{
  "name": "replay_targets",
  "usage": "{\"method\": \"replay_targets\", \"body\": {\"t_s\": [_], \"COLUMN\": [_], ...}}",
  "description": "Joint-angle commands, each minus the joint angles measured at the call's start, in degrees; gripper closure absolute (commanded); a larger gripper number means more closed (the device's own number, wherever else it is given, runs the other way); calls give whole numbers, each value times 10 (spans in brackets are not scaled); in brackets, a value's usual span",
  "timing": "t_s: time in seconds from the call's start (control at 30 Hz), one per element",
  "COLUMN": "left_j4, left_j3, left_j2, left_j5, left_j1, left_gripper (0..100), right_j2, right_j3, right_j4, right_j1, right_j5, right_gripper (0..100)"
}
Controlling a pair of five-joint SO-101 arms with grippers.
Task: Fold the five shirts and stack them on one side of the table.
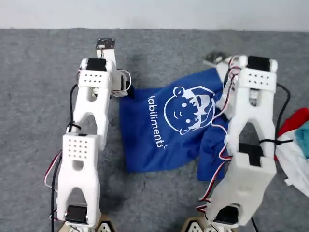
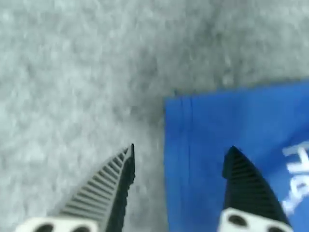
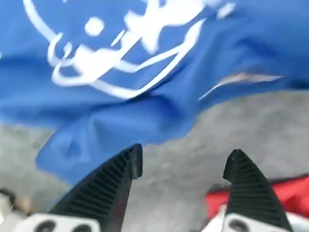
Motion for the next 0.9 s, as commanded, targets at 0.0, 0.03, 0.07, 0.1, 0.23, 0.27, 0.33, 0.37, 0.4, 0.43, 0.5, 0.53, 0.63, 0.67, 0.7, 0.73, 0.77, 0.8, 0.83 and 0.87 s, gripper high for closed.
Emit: {"method": "replay_targets", "body": {"t_s": [0.0, 0.03, 0.07, 0.1, 0.23, 0.27, 0.33, 0.37, 0.4, 0.43, 0.5, 0.53, 0.63, 0.67, 0.7, 0.73, 0.77, 0.8, 0.83, 0.87], "left_j4": [-7, -7, -7, -7, -10, -10, -10, -8, -9, -10, -15, -23, -55, -64, -73, -83, -92, -99, -103, -104], "left_j3": [-144, -164, -182, -198, -244, -251, -266, -273, -278, -283, -284, -285, -289, -298, -305, -309, -311, -311, -311, -311], "left_j2": [102, 125, 145, 162, 193, 193, 193, 193, 193, 193, 193, 193, 192, 190, 186, 181, 176, 168, 159, 151], "left_j5": [3, -7, -20, -38, -116, -136, -173, -187, -200, -209, -224, -228, -226, -226, -224, -216, -203, -190, -175, -161], "left_j1": [4, 8, 10, 11, 27, 33, 41, 43, 41, 38, 25, 13, -33, -50, -67, -81, -94, -105, -113, -117], "left_gripper": [716, 726, 745, 773, 923, 963, 987, 985, 987, 987, 987, 987, 987, 987, 987, 987, 983, 969, 946, 913], "right_j2": [-72, -82, -92, -101, -125, -127, -130, -130, -130, -131, -136, -138, -154, -163, -174, -185, -198, -211, -224, -236], "right_j3": [73, 90, 103, 114, 142, 149, 168, 178, 187, 198, 224, 238, 293, 311, 330, 347, 364, 379, 392, 404], "right_j4": [20, 19, 18, 18, 18, 18, 18, 18, 19, 21, 22, 22, 22, 22, 22, 22, 22, 21, 20, 19], "right_j1": [-6, -6, -6, -5, -2, -2, -5, -6, -6, -6, -2, -1, 0, -1, -2, -4, -5, -5, -6, -7], "right_j5": [14, 17, 18, 18, 18, 18, 18, 18, 21, 33, 66, 79, 105, 111, 114, 116, 116, 117, 118, 125], "right_gripper": [714, 714, 714, 714, 714, 714, 714, 714, 714, 714, 714, 714, 714, 714, 714, 714, 714, 714, 714, 714]}}
